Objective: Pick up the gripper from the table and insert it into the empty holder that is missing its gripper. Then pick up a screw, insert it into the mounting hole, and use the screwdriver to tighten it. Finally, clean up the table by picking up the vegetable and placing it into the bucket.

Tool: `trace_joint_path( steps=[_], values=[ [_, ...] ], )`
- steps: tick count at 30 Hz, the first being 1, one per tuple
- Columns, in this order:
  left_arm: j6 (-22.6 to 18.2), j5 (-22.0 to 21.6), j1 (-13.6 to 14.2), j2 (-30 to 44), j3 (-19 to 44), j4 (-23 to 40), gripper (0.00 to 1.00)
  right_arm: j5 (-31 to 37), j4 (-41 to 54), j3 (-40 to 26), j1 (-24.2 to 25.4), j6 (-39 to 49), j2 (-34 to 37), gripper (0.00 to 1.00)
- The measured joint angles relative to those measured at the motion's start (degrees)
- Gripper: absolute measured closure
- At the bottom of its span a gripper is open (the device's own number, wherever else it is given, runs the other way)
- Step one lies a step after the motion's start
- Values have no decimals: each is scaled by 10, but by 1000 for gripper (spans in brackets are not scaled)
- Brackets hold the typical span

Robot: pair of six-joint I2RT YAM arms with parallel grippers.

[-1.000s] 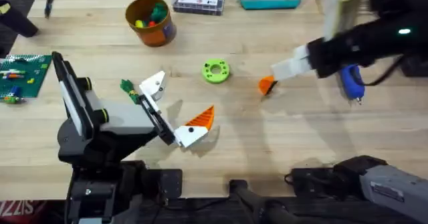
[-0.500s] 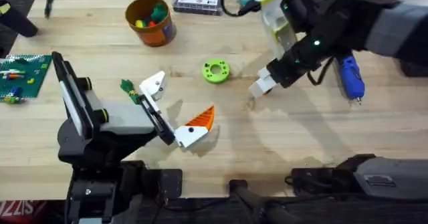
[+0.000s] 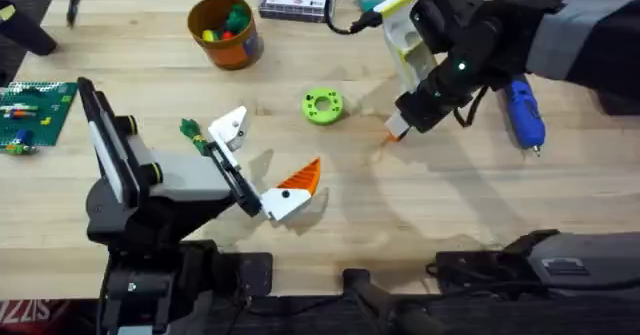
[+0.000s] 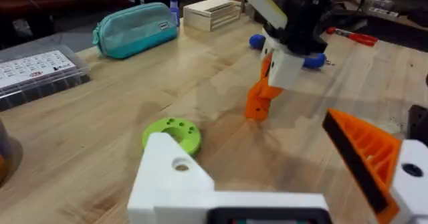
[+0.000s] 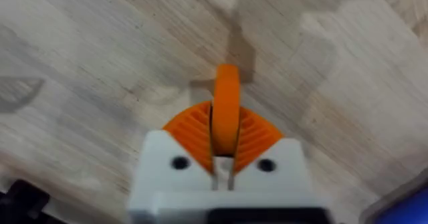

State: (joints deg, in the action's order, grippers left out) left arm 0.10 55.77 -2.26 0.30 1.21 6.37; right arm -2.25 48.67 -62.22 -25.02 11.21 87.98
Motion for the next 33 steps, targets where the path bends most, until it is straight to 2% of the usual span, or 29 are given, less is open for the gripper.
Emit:
trace_joint_path(
  steps=[1, 2, 3, 8, 14, 18, 23, 26, 28, 33],
  values=[
    [0, 0, 0, 0, 0, 0, 15, 1, 0, 0, 0, 1, 0, 901],
    [0, 0, 0, 0, 0, 0, 15, 1, -1, 0, 0, 0, 0, 968],
    [0, 0, 0, 0, 0, 0, 15, 1, -2, -1, 0, 2, 0, 989],
    [0, 0, 0, 0, 0, 0, 14, 1, 8, -5, 0, 1, 0, 993],
    [0, 0, 0, 0, 0, 0, 15, -9, 113, -59, 0, -45, -10, 995],
    [0, 3, 0, 0, 0, 0, 15, -77, 165, -106, 0, -80, -46, 995],
    [-4, 18, 0, 0, 0, 2, 15, -180, 169, -112, 1, -99, -110, 995],
    [-6, 23, 0, 0, 0, 3, 15, -234, 125, -92, 9, -102, -146, 995],
    [-7, 26, 0, 0, 0, 3, 15, -283, 59, -54, 23, -108, -165, 995],
    [-9, 39, 0, 0, -1, 3, 15, -457, -213, 89, 56, -164, -149, 995]
  ],
)
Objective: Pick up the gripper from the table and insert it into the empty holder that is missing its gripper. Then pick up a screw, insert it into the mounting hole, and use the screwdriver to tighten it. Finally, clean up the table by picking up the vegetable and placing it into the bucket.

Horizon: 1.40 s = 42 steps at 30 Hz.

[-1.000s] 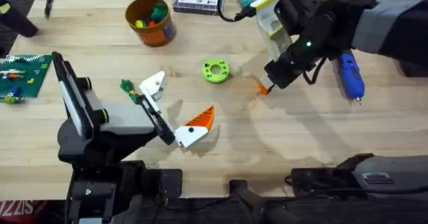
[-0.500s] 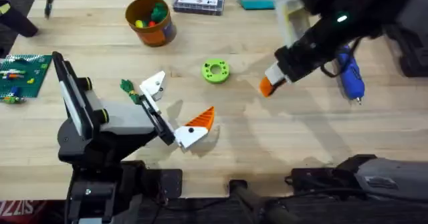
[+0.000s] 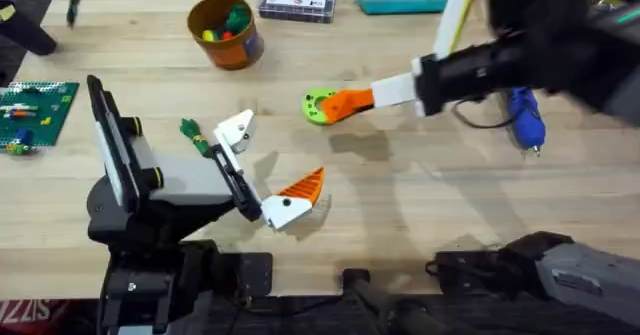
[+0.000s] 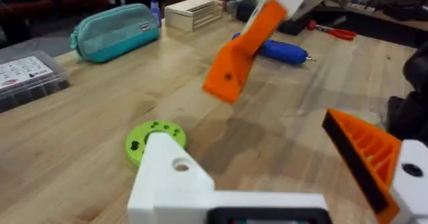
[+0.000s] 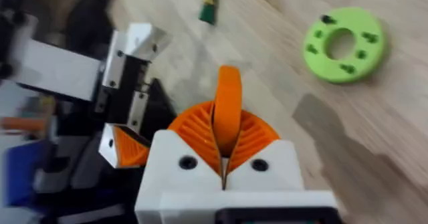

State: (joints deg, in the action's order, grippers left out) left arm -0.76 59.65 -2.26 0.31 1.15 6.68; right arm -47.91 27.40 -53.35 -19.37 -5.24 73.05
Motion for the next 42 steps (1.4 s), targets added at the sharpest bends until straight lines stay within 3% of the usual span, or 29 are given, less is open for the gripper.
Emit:
trace_joint_path(
  steps=[3, 7, 17, 30, 42],
  values=[
    [-1, 11, 0, 0, 0, 1, 15, -94, -145, 62, 5, -69, 48, 995],
    [-3, 21, 0, 0, 0, 2, 15, -186, -262, 80, -10, -150, 109, 995],
    [-3, 30, 0, 0, -1, 2, 15, -297, -502, 80, -72, -336, 213, 995],
    [-3, 36, 0, 0, -2, 2, 15, -299, -558, 80, -86, -455, 218, 995],
    [-3, 38, 0, 0, -2, 4, 16, -280, -584, 80, -99, -485, 230, 995]
  ],
)
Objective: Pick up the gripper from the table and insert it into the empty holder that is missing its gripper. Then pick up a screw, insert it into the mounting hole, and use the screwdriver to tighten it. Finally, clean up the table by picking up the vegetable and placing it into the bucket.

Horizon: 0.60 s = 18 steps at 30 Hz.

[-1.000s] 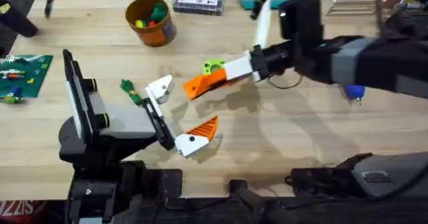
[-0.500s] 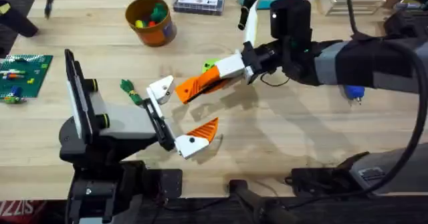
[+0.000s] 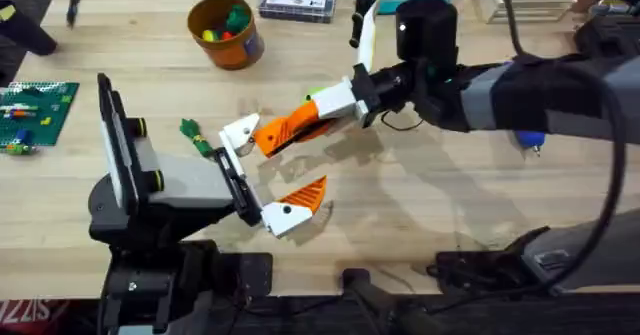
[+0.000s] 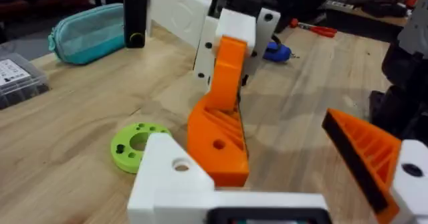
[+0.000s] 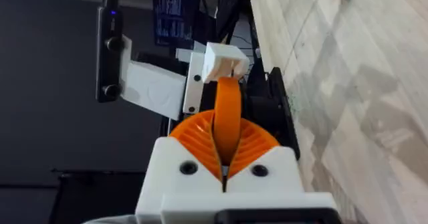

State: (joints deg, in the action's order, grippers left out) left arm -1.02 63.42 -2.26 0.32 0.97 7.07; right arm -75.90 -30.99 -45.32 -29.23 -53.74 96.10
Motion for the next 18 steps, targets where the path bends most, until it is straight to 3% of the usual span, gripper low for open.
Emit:
trace_joint_path(
  steps=[18],
  values=[
    [-7, -18, -3, 0, 0, -3, 15, -7, -258, 1, -8, -173, 67, 995]
  ],
)
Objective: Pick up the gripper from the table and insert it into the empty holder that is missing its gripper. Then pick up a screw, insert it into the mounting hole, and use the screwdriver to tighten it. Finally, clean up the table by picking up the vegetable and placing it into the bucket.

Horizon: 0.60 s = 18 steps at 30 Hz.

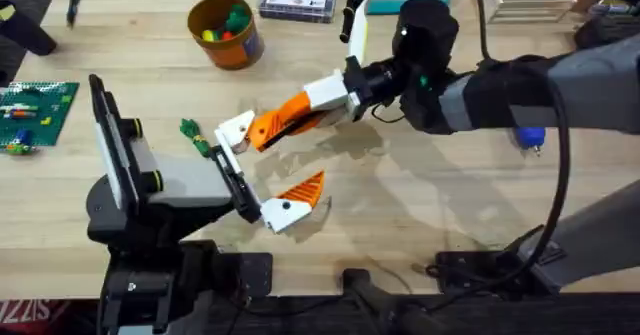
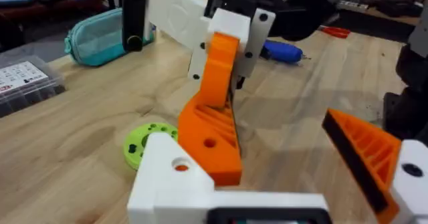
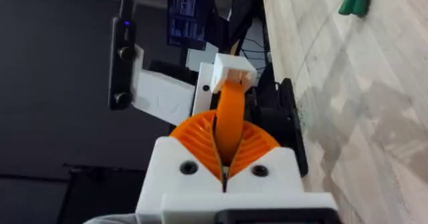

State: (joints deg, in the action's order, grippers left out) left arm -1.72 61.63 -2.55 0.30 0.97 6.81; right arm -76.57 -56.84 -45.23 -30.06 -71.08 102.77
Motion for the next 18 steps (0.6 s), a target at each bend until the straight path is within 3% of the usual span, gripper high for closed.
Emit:
trace_joint_path(
  steps=[9, 18],
  values=[
    [-1, 1, 0, 0, 0, 1, 15, 7, 20, 0, -2, -27, 5, 995],
    [30, 3, 0, 8, 0, 2, 15, 21, 0, -3, -9, -24, 43, 995]
  ],
)
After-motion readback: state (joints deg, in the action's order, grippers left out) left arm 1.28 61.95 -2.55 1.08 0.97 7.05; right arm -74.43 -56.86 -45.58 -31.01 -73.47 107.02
